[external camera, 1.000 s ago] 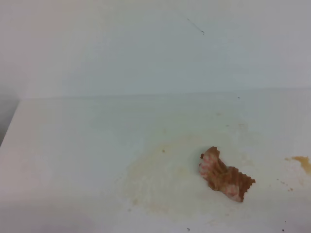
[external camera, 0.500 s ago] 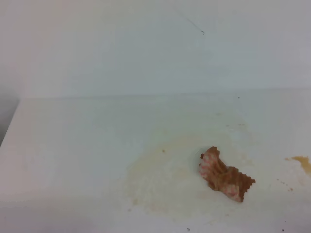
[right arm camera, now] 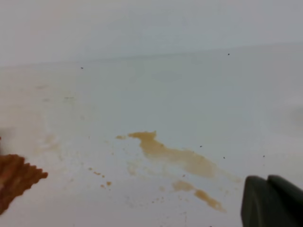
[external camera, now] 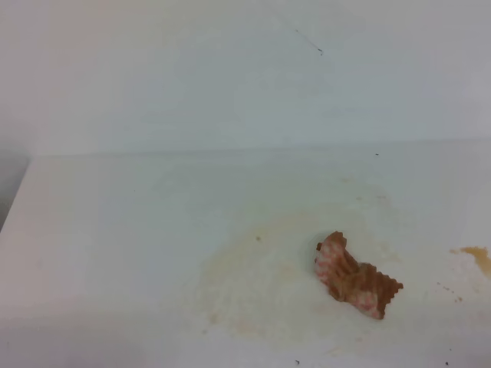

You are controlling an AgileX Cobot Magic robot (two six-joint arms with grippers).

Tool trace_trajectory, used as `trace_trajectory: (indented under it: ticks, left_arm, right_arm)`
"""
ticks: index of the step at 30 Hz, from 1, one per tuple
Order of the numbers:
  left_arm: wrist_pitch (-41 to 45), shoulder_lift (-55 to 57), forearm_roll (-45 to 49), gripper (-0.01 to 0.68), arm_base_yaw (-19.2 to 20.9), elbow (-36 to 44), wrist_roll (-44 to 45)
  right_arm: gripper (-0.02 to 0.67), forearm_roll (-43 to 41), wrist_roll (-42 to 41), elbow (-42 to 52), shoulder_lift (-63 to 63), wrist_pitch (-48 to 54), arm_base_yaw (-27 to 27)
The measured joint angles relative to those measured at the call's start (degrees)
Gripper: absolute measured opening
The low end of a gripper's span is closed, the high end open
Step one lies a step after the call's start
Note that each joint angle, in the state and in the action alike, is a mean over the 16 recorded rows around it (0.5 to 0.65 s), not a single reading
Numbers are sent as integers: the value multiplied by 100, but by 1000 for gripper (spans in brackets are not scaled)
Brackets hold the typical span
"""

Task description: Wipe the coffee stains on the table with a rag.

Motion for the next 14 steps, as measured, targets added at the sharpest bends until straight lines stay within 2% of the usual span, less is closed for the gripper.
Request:
trace_trajectory:
  ticks: [14]
  left_arm:
    - [0,0,0,-5,0,26,0]
  right_arm:
    - [-2,-1,5,11,0,-32,0]
